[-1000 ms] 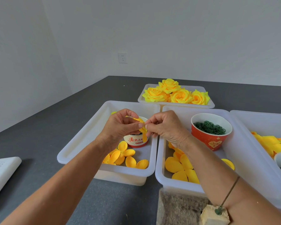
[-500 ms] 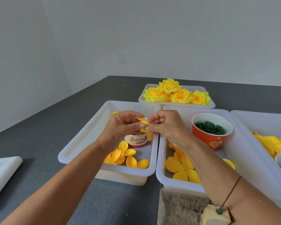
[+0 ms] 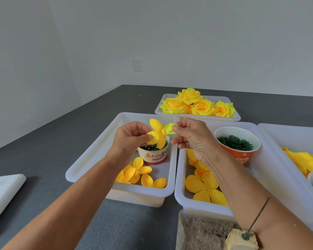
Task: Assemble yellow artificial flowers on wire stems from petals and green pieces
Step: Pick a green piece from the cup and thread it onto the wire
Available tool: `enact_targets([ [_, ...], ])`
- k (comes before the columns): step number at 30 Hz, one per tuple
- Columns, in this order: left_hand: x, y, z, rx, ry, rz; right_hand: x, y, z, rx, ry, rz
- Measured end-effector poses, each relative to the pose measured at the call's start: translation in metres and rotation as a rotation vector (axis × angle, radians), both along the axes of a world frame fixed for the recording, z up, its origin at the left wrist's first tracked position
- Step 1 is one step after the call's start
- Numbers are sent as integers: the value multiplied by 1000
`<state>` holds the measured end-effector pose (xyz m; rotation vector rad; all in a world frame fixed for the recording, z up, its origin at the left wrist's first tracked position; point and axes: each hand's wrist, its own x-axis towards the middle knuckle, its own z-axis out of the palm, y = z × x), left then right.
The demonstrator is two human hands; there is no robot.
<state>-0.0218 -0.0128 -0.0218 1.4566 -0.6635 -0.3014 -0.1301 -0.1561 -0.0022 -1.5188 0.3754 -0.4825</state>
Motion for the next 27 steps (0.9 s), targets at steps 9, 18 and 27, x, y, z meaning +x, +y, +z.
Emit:
enact_targets([
  [9,-1,2,3,-63,68,12,6,-9,-5,123,-53,-263],
  [18,3,4,6,-175,160,128,8,-18,-11,-42,-1,-441],
  [27,8,4,2,65,134,510,4,-6,-3,89,-72,-156],
])
